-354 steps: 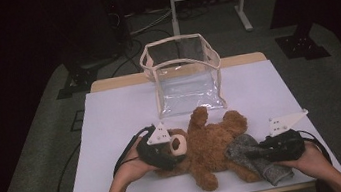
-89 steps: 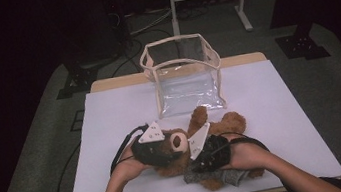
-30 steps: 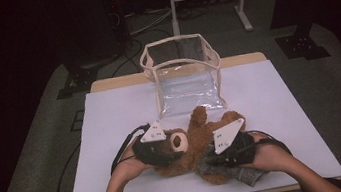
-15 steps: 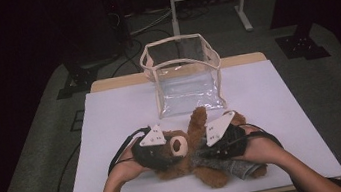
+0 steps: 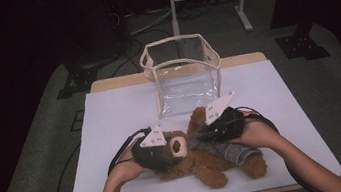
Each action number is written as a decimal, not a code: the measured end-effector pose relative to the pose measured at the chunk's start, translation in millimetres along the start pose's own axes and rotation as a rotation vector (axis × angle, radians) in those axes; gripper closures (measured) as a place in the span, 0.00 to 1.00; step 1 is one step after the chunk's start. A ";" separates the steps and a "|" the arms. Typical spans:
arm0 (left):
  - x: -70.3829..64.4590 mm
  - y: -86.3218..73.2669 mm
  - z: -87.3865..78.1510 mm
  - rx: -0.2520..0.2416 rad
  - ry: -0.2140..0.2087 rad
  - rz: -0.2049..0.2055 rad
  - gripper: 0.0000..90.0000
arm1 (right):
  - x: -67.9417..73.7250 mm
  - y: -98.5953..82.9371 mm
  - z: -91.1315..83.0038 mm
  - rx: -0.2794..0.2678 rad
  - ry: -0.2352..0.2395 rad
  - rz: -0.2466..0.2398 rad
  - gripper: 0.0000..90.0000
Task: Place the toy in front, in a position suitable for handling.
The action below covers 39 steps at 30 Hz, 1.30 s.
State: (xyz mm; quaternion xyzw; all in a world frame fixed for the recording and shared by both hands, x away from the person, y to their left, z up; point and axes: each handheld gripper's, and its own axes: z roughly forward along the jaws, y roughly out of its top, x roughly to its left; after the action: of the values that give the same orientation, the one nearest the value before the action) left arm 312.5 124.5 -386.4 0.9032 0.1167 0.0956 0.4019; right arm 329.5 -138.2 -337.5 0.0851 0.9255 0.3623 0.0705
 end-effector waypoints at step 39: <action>-6.0 16.2 -28.8 -0.012 -0.051 0.043 0.43 | 21.7 -20.2 4.2 -0.027 0.109 0.025 0.91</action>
State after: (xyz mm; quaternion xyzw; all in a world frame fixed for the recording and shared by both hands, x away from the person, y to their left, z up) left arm 301.4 132.4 -355.8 0.9053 0.0862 0.0818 0.4078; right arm 307.0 -145.5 -355.8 0.0760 0.9218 0.3798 0.0164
